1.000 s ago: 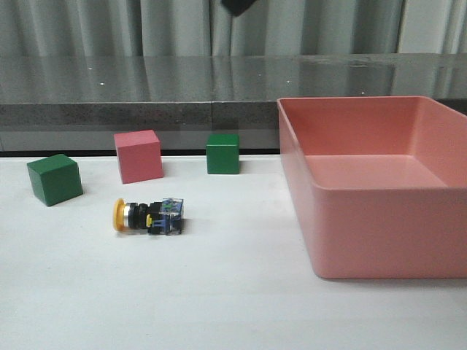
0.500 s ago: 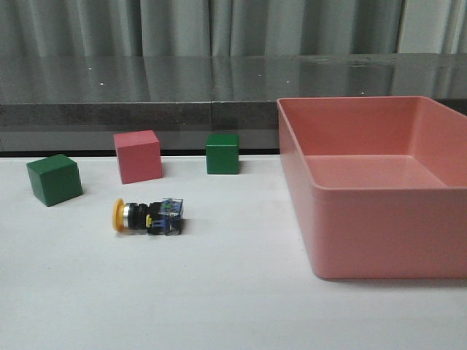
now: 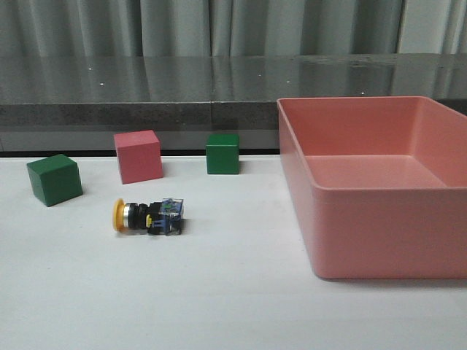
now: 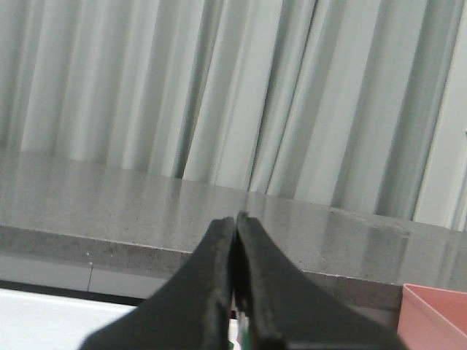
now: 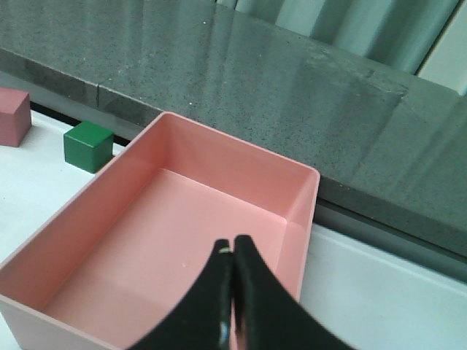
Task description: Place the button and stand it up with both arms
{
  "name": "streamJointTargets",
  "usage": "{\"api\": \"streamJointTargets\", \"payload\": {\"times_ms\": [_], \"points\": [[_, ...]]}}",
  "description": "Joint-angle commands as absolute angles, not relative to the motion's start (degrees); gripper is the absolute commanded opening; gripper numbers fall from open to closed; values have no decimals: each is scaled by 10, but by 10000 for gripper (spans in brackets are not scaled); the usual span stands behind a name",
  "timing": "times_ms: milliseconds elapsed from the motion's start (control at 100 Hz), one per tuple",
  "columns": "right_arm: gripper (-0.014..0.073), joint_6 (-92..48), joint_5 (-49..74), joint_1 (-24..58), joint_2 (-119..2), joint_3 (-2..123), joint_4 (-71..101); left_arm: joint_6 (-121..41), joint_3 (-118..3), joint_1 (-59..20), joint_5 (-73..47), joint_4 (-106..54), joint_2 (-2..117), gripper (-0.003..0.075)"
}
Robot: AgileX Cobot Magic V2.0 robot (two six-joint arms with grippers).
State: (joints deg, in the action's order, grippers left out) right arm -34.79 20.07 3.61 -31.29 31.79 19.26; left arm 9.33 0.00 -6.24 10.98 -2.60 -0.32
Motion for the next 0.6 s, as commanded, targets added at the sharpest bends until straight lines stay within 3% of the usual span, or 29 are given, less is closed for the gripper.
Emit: {"api": "streamJointTargets", "payload": {"times_ms": [0,110,180,250,370,440,590], "points": [[-62,-347,147,33,-312,328,203,95,21,-67,130,-61,-20,-20],[-62,-347,143,33,-312,328,203,95,20,-67,125,-55,-20,-14],[-62,-347,143,33,-312,328,203,95,20,-71,134,-54,-20,42],[-62,-347,143,33,-312,328,203,95,20,-78,144,-54,-20,177],[-62,-347,143,33,-312,328,203,95,20,-85,146,-54,-20,507],[-62,-347,143,33,-312,328,203,95,17,-85,148,-70,-20,618],[-62,-347,143,33,-312,328,203,95,-46,-85,70,-70,-6,610]]}}
